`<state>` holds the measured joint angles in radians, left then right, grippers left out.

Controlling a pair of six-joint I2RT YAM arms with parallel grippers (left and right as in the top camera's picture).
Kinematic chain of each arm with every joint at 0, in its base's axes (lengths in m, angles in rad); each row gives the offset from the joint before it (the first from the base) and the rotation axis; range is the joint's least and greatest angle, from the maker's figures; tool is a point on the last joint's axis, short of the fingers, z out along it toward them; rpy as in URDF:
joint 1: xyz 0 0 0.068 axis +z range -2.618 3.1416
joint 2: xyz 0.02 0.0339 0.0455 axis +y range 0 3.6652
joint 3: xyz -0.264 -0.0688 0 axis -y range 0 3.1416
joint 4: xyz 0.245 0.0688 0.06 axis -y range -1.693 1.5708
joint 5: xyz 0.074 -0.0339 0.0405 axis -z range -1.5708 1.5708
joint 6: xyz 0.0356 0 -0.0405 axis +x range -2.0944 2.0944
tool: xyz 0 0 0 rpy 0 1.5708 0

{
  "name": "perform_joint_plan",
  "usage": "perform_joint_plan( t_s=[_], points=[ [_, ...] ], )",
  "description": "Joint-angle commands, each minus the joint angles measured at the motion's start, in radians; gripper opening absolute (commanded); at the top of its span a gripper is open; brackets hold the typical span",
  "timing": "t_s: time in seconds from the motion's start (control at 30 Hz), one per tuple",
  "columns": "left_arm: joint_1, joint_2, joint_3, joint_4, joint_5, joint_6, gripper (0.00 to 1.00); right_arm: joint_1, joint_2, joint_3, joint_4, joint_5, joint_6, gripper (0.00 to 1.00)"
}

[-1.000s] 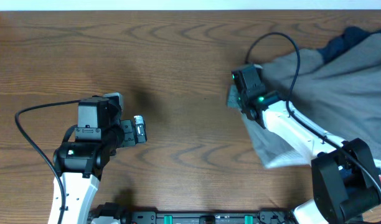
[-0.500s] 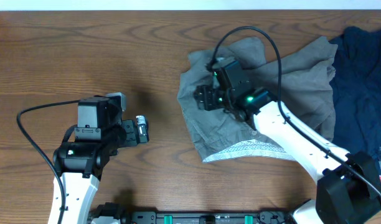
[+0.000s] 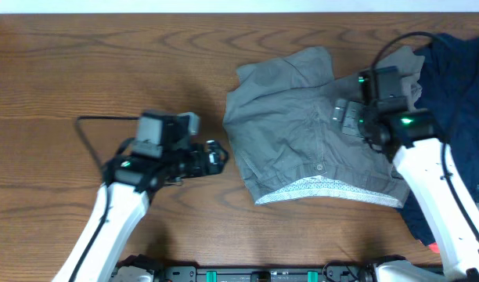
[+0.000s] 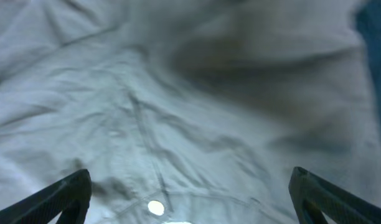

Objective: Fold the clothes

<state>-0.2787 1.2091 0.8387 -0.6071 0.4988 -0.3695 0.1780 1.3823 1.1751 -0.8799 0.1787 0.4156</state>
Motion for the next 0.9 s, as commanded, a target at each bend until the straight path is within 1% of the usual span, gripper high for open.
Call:
perform_joint_plan(
  t_s=[0.0, 0.17, 0.27, 0.37, 0.4, 0.43, 0.47, 0.53, 0.57, 0.6, 0.63, 0.7, 0.8, 0.87],
  points=[
    [-0.088, 0.102, -0.019, 0.050, 0.025, -0.134, 0.98, -0.048, -0.030, 0.003, -0.035, 0.013, -0.013, 0.99],
    [-0.198, 0.270, -0.019, 0.136, 0.025, -0.307, 0.98, -0.091, -0.037, 0.003, -0.083, 0.013, -0.013, 0.99],
    [-0.252, 0.356, -0.019, 0.182, 0.025, -0.386, 0.99, -0.095, -0.037, 0.003, -0.097, 0.016, -0.013, 0.99],
    [-0.306, 0.427, -0.019, 0.234, 0.026, -0.435, 0.92, -0.095, -0.037, 0.003, -0.098, 0.016, -0.013, 0.99],
    [-0.325, 0.444, -0.019, 0.251, 0.026, -0.438, 0.87, -0.095, -0.037, 0.003, -0.098, 0.016, -0.013, 0.99],
    [-0.339, 0.456, -0.019, 0.259, 0.025, -0.438, 0.80, -0.095, -0.037, 0.003, -0.098, 0.016, -0.013, 0.99],
    [-0.352, 0.465, -0.019, 0.268, 0.025, -0.437, 0.68, -0.095, -0.037, 0.003, -0.099, 0.016, -0.013, 0.99],
    [-0.369, 0.471, -0.019, 0.273, 0.024, -0.436, 0.34, -0.095, -0.037, 0.003, -0.101, 0.016, -0.013, 0.99],
    [-0.370, 0.470, -0.019, 0.272, 0.023, -0.427, 0.09, -0.095, -0.037, 0.003, -0.101, 0.016, -0.013, 0.99],
    [-0.370, 0.469, -0.019, 0.269, 0.024, -0.406, 0.06, -0.095, -0.037, 0.003, -0.101, 0.016, -0.013, 0.99],
    [-0.364, 0.466, -0.019, 0.256, 0.018, -0.381, 0.07, -0.095, -0.037, 0.003, -0.101, 0.016, -0.013, 0.99],
    [-0.330, 0.453, -0.013, 0.171, -0.027, -0.332, 0.06, -0.095, -0.037, 0.003, -0.102, 0.016, -0.013, 0.99],
    [-0.230, 0.424, 0.023, -0.032, -0.134, -0.222, 0.06, -0.095, -0.037, 0.003, -0.111, 0.026, -0.014, 0.99],
    [-0.118, 0.397, 0.074, -0.192, -0.227, -0.119, 0.06, -0.095, -0.037, 0.003, -0.113, 0.031, -0.017, 0.99]
  ],
)
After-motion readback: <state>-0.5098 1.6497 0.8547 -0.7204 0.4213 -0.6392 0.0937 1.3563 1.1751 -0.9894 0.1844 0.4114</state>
